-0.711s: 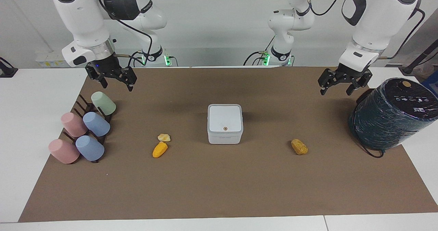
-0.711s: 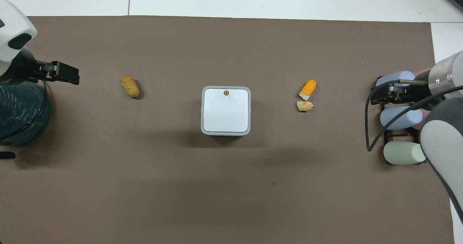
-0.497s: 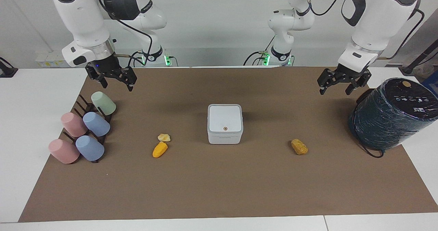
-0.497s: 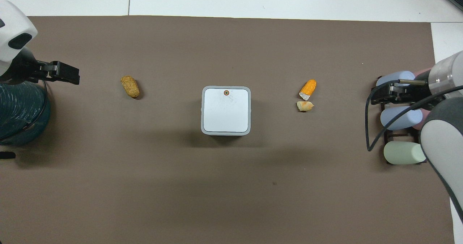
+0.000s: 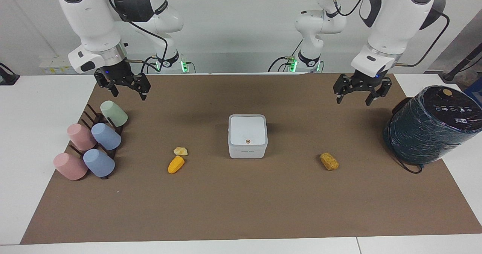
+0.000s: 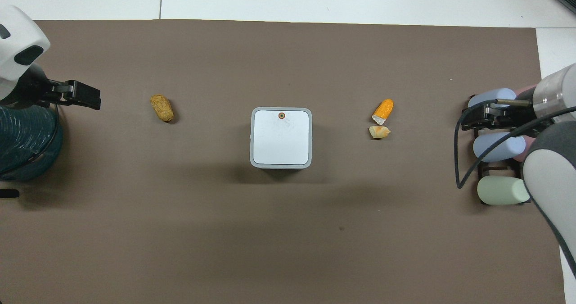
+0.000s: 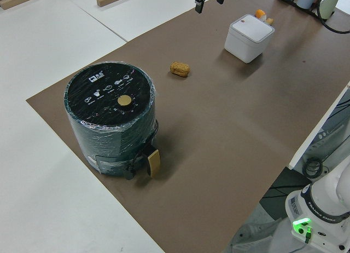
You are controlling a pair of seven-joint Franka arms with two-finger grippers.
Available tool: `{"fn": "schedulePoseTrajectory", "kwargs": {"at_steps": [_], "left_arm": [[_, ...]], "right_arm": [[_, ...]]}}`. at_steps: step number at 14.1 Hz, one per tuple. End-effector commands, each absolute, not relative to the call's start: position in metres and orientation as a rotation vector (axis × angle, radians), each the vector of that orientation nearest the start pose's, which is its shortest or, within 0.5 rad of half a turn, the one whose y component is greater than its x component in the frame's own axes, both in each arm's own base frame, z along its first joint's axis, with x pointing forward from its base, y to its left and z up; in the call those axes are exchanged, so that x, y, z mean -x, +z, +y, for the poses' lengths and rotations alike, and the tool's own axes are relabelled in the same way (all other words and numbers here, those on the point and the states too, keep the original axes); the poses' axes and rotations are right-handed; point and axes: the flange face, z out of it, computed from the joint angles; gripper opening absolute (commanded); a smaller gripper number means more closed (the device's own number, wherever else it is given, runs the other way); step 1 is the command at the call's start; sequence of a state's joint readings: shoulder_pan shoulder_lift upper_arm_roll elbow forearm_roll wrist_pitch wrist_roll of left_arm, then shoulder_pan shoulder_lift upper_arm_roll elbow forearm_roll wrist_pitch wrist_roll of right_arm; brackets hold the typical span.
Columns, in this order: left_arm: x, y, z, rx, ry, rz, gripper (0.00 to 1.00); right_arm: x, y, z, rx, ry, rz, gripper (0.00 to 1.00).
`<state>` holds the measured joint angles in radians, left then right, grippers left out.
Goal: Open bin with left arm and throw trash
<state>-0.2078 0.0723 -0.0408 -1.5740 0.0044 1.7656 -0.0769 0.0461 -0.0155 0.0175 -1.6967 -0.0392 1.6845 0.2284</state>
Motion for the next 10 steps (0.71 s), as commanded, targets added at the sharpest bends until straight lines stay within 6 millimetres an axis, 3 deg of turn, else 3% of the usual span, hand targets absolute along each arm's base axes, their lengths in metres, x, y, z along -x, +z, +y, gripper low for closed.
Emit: {"fn": "schedulePoseTrajectory", "kwargs": {"at_steps": [1,2,4,6,7,10], "left_arm": [[-0.549,0.594,-0.197,3.174,-0.274,0.102,0.90],[-0.544,0.589,-0.215,3.208,-0.299,-0.030,0.74],[-0.536,0.581,-0.249,3.303,-0.346,-0.334,0.52],[-0.530,0.566,-0.279,3.338,-0.410,-0.508,0.34],[-0.531,0.555,-0.292,3.350,-0.435,-0.554,0.27],[-0.545,0.522,-0.318,3.384,-0.507,-0.698,0.23]], "right_arm": [[-0.552,0.585,0.030,3.151,-0.009,0.239,1.00],[-0.552,0.585,0.030,3.151,-0.009,0.239,1.00],[-0.552,0.585,0.030,3.151,-0.009,0.239,1.00],[-0.552,0.585,0.030,3.151,-0.009,0.239,1.00],[-0.552,0.585,0.030,3.151,-0.009,0.239,1.00],[-0.552,0.585,0.029,3.151,-0.009,0.241,1.00]]}}
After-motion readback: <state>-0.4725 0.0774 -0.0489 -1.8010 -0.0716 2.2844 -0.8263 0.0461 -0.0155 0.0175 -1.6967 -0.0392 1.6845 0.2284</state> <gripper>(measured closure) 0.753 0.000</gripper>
